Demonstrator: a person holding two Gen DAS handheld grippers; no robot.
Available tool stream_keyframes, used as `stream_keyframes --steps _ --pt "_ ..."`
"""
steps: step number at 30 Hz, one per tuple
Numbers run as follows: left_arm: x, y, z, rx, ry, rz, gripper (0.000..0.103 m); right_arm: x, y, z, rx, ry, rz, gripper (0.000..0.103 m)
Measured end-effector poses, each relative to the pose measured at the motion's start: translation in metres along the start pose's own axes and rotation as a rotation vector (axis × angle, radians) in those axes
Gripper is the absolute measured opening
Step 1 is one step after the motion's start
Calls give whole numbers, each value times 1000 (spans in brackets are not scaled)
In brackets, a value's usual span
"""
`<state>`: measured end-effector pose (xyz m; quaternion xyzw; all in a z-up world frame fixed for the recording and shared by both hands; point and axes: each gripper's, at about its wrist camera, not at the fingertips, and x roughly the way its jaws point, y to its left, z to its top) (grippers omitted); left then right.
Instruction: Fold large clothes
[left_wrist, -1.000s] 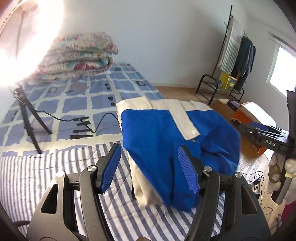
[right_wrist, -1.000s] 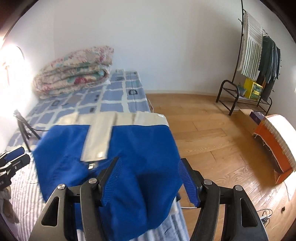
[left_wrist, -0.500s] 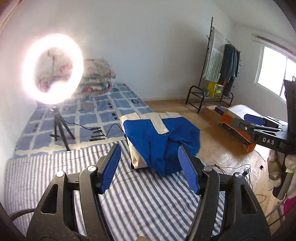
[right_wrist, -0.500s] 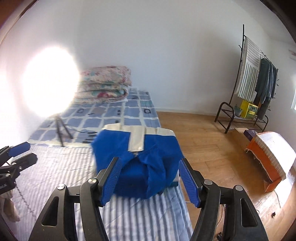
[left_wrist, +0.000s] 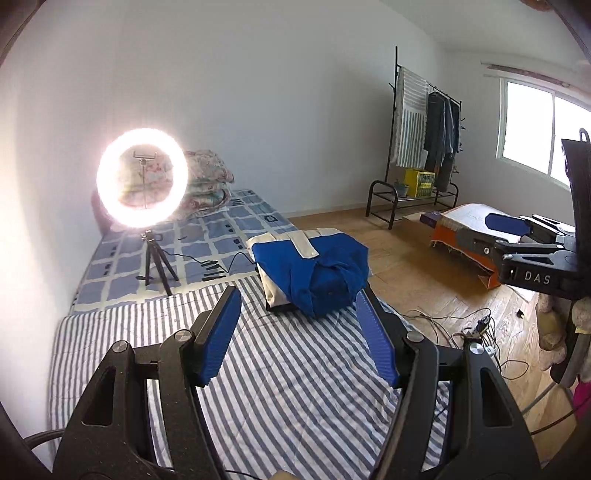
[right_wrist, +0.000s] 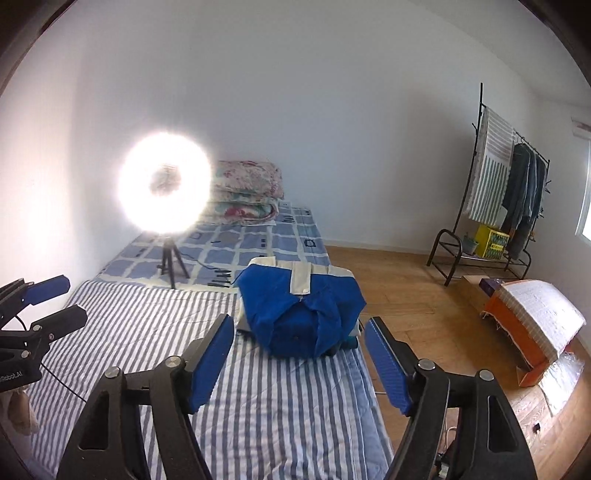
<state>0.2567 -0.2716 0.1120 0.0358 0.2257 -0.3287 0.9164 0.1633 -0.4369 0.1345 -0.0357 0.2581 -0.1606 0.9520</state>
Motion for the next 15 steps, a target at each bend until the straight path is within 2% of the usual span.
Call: stream_keyframes --steps 3,7,9,11,15 --pt "-26 -10 -10 11 -19 10 74 -21 7 -13 -11 -12 3 80" --pt "-46 -17 -24 10 -32 14 75 -39 9 -28 10 -16 12 81" --pt "-54 -19 -33 6 -26 12 77 -45 10 -36 24 -22 7 89" --pt "-60 -21 -43 7 -24 16 85 -49 13 -46 24 -31 -15 94" --pt "-63 -22 -61 17 -18 31 86 -43 18 -64 33 -20 -17 101"
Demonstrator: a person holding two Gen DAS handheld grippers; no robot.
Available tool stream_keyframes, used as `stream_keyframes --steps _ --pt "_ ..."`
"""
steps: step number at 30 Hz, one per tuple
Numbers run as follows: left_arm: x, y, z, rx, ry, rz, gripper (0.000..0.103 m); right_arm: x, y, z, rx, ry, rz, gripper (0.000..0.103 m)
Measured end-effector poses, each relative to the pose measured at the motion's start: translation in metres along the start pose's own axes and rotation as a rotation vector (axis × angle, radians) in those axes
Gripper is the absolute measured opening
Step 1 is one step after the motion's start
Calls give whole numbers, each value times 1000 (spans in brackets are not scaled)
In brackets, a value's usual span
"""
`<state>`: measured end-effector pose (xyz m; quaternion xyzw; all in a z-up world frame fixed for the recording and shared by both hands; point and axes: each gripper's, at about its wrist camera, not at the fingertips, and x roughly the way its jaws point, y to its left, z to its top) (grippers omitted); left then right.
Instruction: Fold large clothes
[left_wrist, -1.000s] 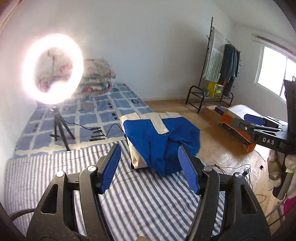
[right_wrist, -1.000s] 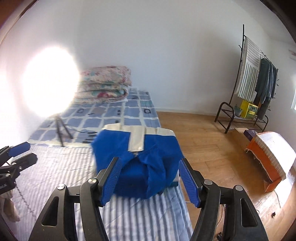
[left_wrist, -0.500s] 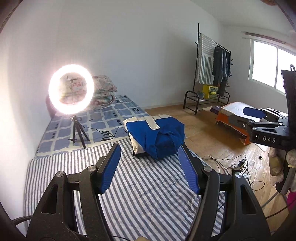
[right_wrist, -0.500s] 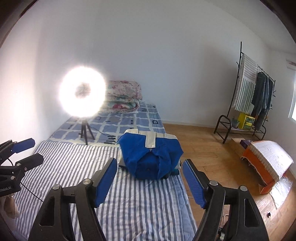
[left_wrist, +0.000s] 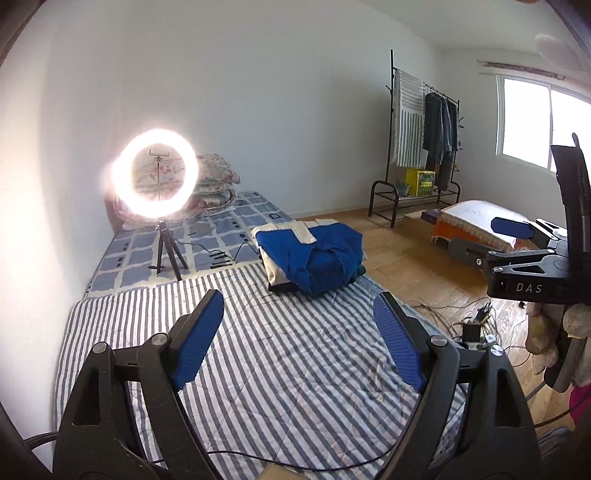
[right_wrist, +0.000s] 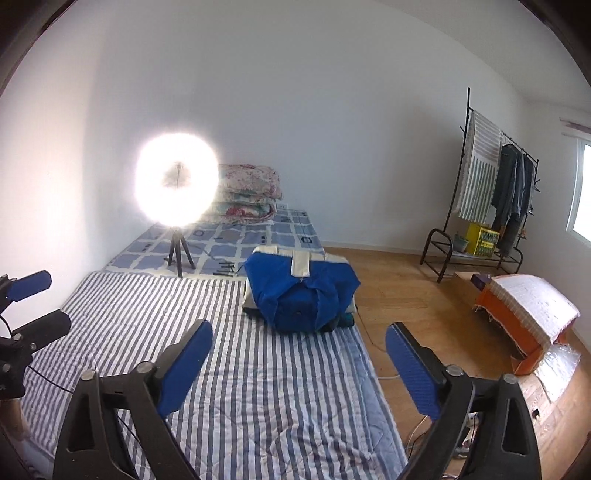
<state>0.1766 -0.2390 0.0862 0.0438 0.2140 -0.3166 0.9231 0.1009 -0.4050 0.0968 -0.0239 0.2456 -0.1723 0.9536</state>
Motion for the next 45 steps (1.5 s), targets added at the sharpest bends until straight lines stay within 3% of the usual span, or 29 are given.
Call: stream_keyframes --steps 3,12,14,23,45 --pt "5 3 -11 -12 15 11 94 7 1 -13 29 10 9 103" --pt "27 4 -34 -6 79 38 97 26 -5 -52 111 15 13 103" --pt "32 4 -42 -34 103 41 102 30 -7 -58 119 24 13 103" --pt "48 0 -61 -16 158 116 103 42 -4 -76 92 41 -32 103" --pt "43 14 -67 -45 123 143 103 56 1 -82 90 58 -30 103"
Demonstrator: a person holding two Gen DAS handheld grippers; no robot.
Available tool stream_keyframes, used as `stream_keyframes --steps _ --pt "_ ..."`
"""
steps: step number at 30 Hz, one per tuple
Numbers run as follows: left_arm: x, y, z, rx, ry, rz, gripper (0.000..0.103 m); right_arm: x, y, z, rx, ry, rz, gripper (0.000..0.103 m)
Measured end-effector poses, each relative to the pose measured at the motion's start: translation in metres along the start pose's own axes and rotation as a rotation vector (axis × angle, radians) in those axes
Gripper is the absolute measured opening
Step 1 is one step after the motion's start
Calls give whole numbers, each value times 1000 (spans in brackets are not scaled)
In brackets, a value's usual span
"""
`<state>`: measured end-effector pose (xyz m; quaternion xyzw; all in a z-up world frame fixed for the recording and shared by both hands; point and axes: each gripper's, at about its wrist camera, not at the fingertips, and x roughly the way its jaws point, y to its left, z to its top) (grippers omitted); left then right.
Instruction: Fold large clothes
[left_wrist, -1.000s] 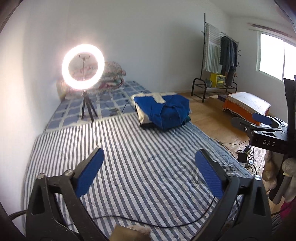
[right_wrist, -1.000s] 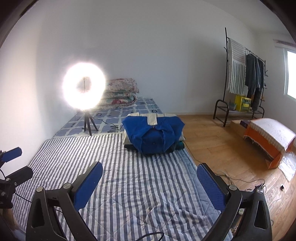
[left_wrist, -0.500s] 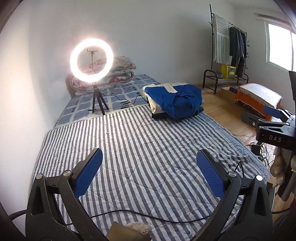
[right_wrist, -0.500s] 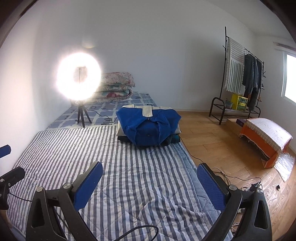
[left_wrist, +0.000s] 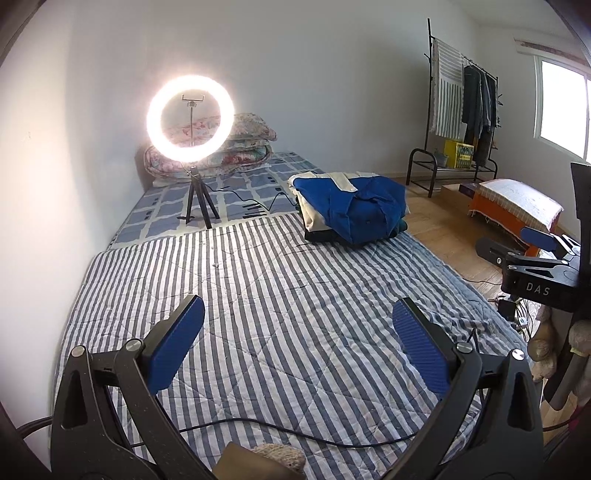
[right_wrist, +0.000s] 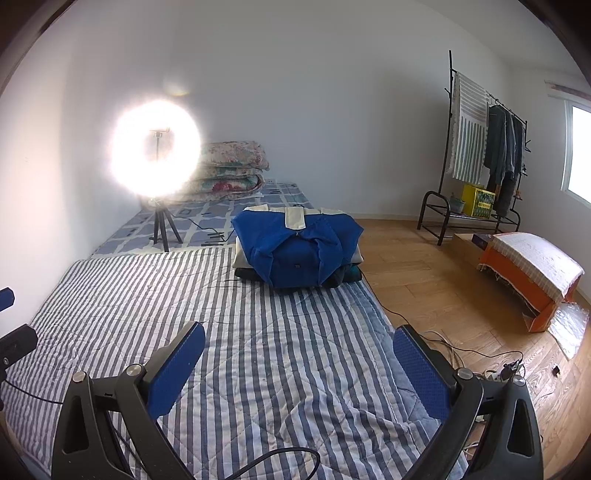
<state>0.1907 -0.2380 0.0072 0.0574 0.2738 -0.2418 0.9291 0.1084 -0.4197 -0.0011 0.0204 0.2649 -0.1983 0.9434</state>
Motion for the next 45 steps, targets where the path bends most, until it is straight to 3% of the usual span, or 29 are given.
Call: stream_keyframes --steps 45 --pt "-11 -3 3 2 -25 7 103 5 2 0 10 5 18 103"
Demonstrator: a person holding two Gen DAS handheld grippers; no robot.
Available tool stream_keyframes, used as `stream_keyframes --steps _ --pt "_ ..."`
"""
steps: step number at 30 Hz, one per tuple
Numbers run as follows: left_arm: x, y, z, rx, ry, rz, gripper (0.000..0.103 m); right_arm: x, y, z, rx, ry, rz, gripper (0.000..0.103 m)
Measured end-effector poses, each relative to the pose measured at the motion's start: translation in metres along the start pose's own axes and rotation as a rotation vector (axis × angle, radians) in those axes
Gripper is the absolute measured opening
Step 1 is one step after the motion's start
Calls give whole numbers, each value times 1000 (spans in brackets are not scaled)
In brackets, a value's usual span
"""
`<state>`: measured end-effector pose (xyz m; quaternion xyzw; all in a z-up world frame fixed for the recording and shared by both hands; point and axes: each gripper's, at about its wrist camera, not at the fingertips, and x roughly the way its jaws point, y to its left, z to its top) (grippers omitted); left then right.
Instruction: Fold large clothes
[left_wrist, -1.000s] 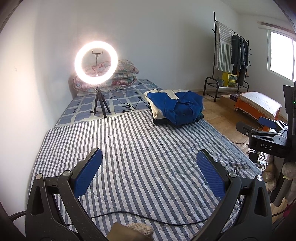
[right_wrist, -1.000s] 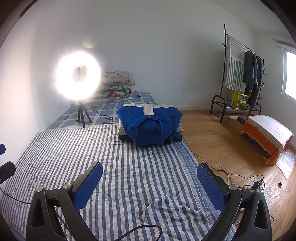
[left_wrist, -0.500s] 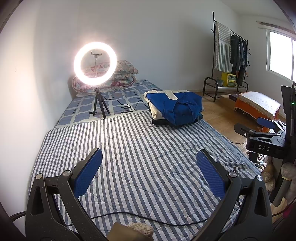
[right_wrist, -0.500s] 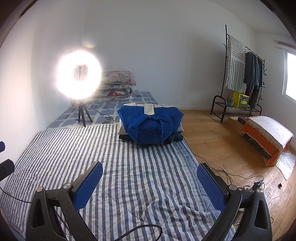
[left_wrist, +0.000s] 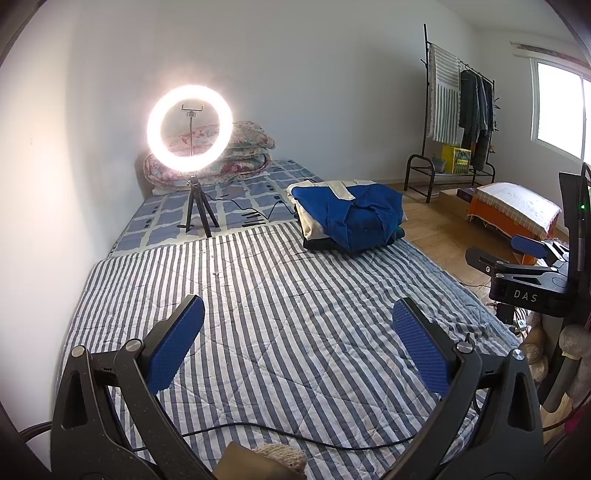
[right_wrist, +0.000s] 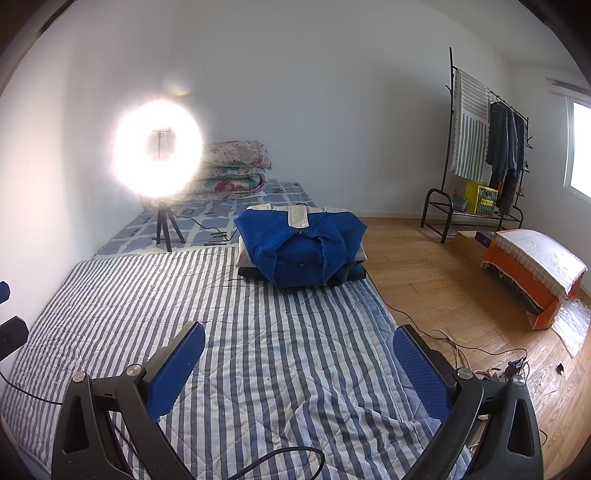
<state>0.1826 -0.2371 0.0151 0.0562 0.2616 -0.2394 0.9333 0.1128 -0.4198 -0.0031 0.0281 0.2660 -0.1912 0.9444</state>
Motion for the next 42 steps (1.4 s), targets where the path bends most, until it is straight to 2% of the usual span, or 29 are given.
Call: stream_keyframes --steps 42 --pt "-3 3 5 12 -34 31 103 0 5 -6 -13 17 18 103"
